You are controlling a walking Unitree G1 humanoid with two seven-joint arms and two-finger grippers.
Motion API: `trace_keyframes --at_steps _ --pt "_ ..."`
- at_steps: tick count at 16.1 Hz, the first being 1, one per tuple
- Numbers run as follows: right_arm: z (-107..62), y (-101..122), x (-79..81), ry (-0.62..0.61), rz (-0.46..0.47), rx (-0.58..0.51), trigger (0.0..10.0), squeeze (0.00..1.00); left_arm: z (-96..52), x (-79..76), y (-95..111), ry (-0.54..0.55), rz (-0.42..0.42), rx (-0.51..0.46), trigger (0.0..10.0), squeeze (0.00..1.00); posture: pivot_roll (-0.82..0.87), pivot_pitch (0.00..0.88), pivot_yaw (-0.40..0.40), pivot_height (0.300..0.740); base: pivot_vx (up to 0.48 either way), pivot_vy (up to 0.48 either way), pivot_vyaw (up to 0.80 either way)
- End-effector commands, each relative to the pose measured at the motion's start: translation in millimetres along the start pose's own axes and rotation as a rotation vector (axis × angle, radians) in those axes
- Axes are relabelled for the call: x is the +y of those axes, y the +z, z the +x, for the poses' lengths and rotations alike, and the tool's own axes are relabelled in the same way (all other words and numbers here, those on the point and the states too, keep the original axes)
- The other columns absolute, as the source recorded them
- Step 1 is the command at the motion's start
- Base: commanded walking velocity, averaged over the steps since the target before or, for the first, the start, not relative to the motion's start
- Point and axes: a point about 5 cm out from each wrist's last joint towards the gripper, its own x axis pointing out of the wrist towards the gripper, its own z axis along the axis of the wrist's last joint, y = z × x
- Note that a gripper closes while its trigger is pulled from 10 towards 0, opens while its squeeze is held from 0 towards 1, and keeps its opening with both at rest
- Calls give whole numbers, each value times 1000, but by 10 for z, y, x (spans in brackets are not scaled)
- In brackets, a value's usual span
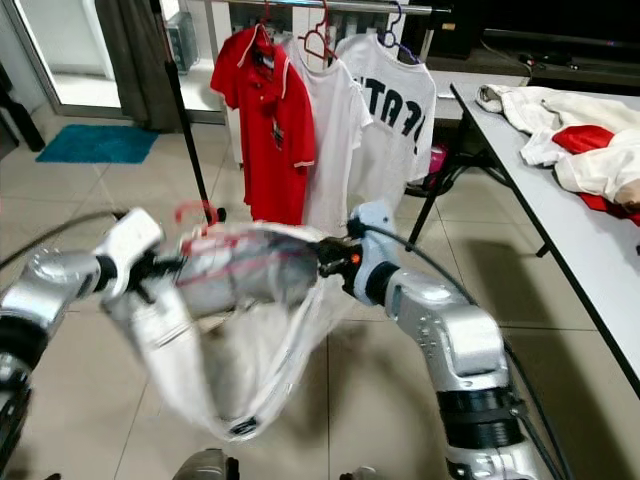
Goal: Hang hanger
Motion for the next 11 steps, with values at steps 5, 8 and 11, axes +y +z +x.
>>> trace_keyframes --at_steps 5,8,11 --pt "5 -1 270 133 -28 -9 0 0 -28 94 411 -75 -137 -164 0 0 25 0 -14 705 0 0 0" --pt "21 -2 337 164 -36 -11 0 0 -15 94 426 -72 -144 -158 0 0 26 0 -14 705 0 0 0" --pt "261 -316 562 221 -205 128 0 0 6 8 885 -193 -180 -322 0 0 21 0 -1 705 0 0 0"
